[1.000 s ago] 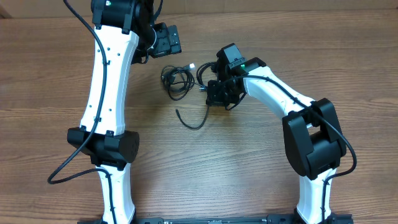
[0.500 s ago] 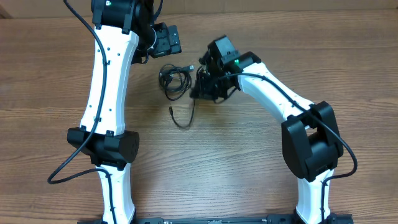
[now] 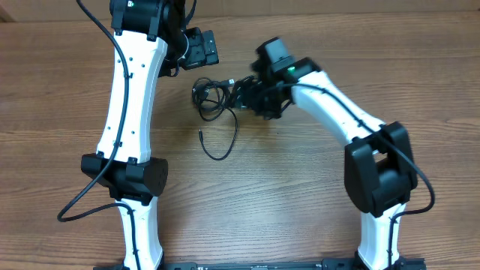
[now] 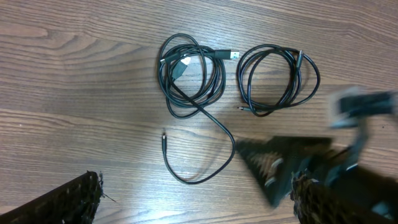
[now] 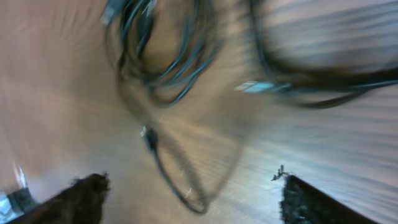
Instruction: Untangle cables
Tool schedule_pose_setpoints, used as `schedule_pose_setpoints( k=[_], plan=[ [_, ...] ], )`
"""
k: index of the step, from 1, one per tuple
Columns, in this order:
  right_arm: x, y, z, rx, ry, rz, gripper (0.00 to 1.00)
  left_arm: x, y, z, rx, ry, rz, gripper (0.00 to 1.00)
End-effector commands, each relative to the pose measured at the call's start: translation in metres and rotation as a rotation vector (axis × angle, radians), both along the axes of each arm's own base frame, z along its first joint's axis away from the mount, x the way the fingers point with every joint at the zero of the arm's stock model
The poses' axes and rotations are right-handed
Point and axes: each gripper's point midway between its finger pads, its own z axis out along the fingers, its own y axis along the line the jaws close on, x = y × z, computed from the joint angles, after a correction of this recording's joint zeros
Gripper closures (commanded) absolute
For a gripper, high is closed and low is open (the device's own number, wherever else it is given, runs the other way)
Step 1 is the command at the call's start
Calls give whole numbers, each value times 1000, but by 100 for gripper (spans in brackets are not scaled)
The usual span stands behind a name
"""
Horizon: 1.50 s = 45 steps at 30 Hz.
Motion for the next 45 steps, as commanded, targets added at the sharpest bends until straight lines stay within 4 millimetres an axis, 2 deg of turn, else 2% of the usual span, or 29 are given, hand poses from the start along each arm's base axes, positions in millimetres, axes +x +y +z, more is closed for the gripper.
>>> schedule_pose_setpoints(
  k=[1,8,11,15,20,24,28,31,36,39,42,45],
  plan=[
    [33,-42,20,-4,-55,-140,1,0,1,1,10,-3,10,0],
    [61,-105,12,-147,-107,-290,0,0,1,1,10,-3,11,0],
    [67,-114,10,-188,-132,-315,0,0,1,1,10,-3,11,1],
    [77,-110,8,-177,-165,-317,3,0,1,1,10,-3,10,1],
    [83,-115,-1,-209,-178,-355,18,0,1,1,10,-3,11,1],
    [80,-115,-16,-203,-117,-409,18,0,1,1,10,-3,10,0],
    [76,-100,-29,-158,-76,-375,19,0,1,1,10,-3,11,0],
    [73,-91,-37,-151,-59,-354,28,0,1,1,10,-3,10,0],
    [68,-85,-58,-179,-23,-356,36,0,1,1,10,-3,10,1],
    [66,-86,-68,-182,2,-375,46,0,1,1,11,-3,11,0],
    [67,-85,-68,-181,-2,-374,62,0,1,1,11,-3,11,0],
    [68,-85,-68,-178,-7,-375,67,0,1,1,10,-3,10,0]
  ],
)
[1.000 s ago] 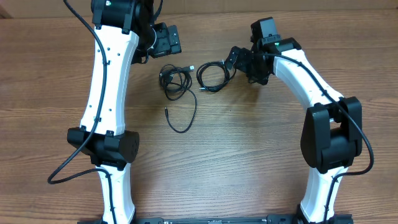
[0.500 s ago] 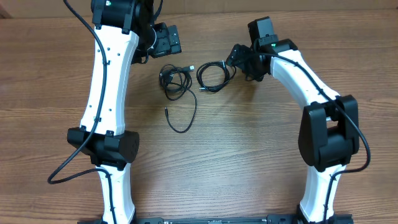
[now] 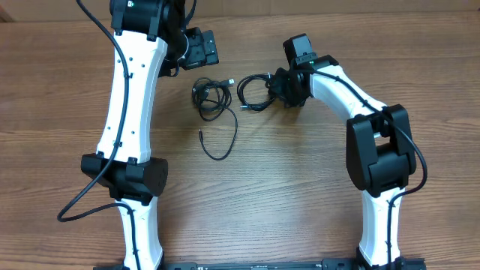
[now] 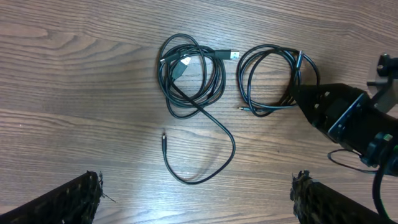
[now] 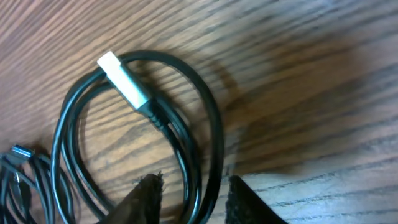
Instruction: Untangle cables
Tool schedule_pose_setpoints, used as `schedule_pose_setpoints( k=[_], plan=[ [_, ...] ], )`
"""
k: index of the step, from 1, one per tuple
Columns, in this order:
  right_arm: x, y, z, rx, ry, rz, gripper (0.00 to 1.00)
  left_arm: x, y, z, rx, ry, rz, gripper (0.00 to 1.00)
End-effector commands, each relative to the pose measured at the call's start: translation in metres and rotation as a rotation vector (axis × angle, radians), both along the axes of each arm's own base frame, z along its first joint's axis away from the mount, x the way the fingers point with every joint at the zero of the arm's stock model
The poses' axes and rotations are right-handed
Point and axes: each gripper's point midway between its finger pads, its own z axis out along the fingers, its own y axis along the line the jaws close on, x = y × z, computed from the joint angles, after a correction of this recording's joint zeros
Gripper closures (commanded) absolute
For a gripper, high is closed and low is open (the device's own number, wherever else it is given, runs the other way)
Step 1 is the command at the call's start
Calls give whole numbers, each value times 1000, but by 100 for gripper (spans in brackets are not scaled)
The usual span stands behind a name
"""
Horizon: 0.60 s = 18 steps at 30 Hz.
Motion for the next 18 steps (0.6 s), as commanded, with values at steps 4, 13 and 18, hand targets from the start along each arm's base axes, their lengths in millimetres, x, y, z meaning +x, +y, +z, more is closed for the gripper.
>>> schedule_pose_setpoints(
  k=[4,13,18],
  plan=[
    [3,1,-1,3,-9,-5,74,0,1,1,10,-3,11,1],
    [2,11,26,122,-14,23,96,0,1,1,10,-3,11,0],
    [3,13,85,219,-103,65,96,0,1,1,10,-3,11,1]
  ],
)
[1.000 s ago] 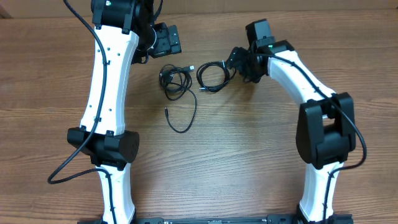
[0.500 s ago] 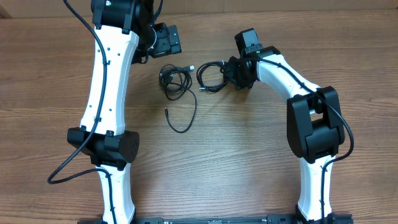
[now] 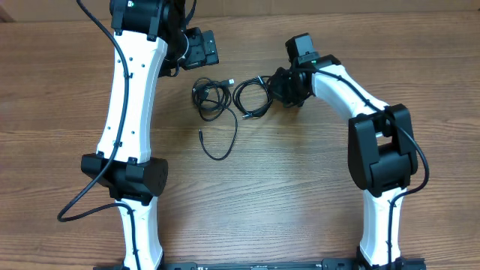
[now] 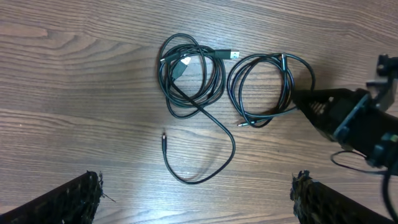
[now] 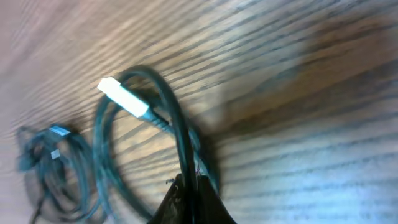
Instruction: Untangle cables
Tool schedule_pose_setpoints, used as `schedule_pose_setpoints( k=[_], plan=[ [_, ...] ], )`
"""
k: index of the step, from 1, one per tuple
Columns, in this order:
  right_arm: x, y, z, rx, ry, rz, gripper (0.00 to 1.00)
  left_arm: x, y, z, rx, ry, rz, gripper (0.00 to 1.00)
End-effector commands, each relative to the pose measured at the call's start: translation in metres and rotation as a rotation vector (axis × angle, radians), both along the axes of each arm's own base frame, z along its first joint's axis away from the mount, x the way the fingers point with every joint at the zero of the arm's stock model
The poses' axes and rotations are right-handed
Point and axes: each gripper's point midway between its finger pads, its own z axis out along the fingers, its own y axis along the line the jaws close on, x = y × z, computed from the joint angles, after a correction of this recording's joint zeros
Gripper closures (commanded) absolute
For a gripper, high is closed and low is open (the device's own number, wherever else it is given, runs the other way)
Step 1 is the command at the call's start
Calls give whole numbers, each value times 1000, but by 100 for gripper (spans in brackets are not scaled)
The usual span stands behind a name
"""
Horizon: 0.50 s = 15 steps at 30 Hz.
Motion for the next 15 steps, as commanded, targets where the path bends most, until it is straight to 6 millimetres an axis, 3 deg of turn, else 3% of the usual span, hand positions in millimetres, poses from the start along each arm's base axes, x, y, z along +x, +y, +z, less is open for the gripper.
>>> schedule_pose_setpoints(
  k=[1,9,15],
  plan=[
    [5,4,87,111,-152,45,96,0,1,1,10,-3,10,0],
    [-21,-3,211,142,-396,95,96,-1,1,1,10,-3,10,0],
    [-63,2,266,167,-464,131,96,0,1,1,10,-3,10,0]
  ],
)
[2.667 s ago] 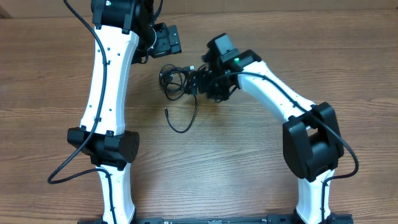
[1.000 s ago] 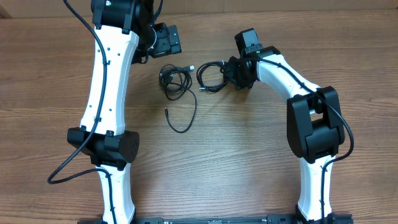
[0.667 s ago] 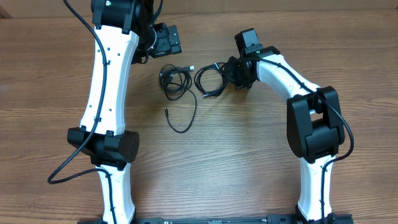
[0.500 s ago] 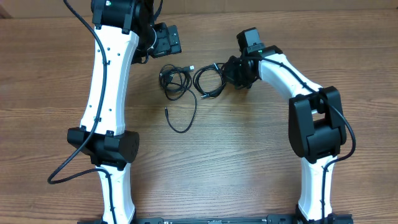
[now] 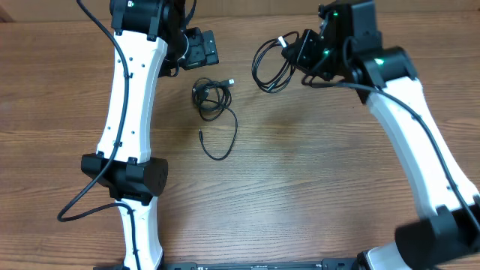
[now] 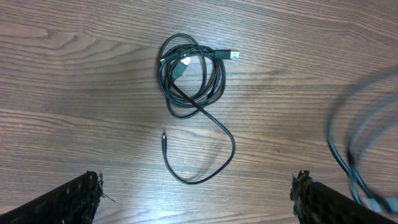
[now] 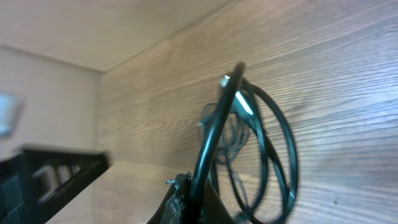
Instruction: Untangle cables
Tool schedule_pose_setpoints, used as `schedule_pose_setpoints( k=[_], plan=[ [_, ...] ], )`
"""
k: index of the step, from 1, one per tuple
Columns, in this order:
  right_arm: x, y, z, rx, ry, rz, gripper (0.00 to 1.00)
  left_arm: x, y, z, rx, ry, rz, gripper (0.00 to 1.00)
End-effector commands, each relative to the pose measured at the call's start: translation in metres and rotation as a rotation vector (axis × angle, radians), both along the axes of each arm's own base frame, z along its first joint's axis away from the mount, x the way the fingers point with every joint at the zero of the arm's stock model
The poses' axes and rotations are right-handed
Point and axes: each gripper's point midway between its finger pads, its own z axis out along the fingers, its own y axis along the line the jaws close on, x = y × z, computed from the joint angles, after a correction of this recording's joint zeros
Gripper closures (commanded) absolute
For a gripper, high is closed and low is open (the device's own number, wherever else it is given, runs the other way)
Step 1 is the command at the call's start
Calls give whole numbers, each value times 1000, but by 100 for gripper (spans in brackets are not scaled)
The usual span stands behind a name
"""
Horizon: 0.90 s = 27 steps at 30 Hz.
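One black cable (image 5: 212, 97) lies coiled on the wooden table, a loose tail curling toward the front; the left wrist view shows the black cable (image 6: 189, 74) with its silver plug. A second dark cable coil (image 5: 270, 61) hangs off the table from my right gripper (image 5: 300, 51), which is shut on one strand. In the right wrist view the dark cable coil (image 7: 264, 146) dangles from my right gripper (image 7: 189, 200). My left gripper (image 5: 201, 50) hovers open above the table behind the first cable, and the left gripper (image 6: 196, 182) has nothing between its fingers.
The wooden table (image 5: 300, 180) carries only the cables. A blurred strand of the lifted coil (image 6: 351, 155) crosses the right edge of the left wrist view. The left arm's white links (image 5: 131, 97) stand along the left side.
My right gripper, shut on the right-hand coil lying on the table, is now raised and further back and right, with the coil hanging clear of the table. The left arm and first cable have not moved.
My right gripper was open and moving above the two coils lying side by side. Then it stood at the right coil's right edge, jaws around a strand. Then it was shut on that strand, the coil shifted slightly left. Now the coil hangs lifted away from the other cable.
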Motion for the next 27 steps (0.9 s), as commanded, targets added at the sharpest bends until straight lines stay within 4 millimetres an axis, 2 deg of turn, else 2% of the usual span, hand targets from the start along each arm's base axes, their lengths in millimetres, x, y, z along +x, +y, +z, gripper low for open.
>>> schedule_pose_setpoints(
  k=[1,9,12,16,18,20,21,23,25,27],
  plan=[
    [-25,10,22,5,-25,51,96,-1,1,1,10,-3,10,1],
    [-56,28,25,11,-5,187,96,0,1,1,10,-3,11,0],
    [-63,33,25,37,18,219,96,0,-3,2,-15,-4,16,0],
    [-69,37,26,58,28,249,96,11,-8,6,-47,-45,38,0],
    [-71,38,26,62,34,257,96,11,-21,9,-137,-31,65,1],
    [-74,38,25,64,46,267,96,-11,-35,6,-214,66,28,0],
    [-77,37,21,53,60,273,96,-19,-58,15,-330,80,-99,0],
    [-79,36,19,44,73,273,96,-30,-83,26,-436,62,-285,0],
    [-81,35,17,43,81,273,96,-40,-102,38,-530,50,-399,6],
    [-82,35,16,41,91,273,96,-47,-112,44,-556,50,-427,8]
  ],
)
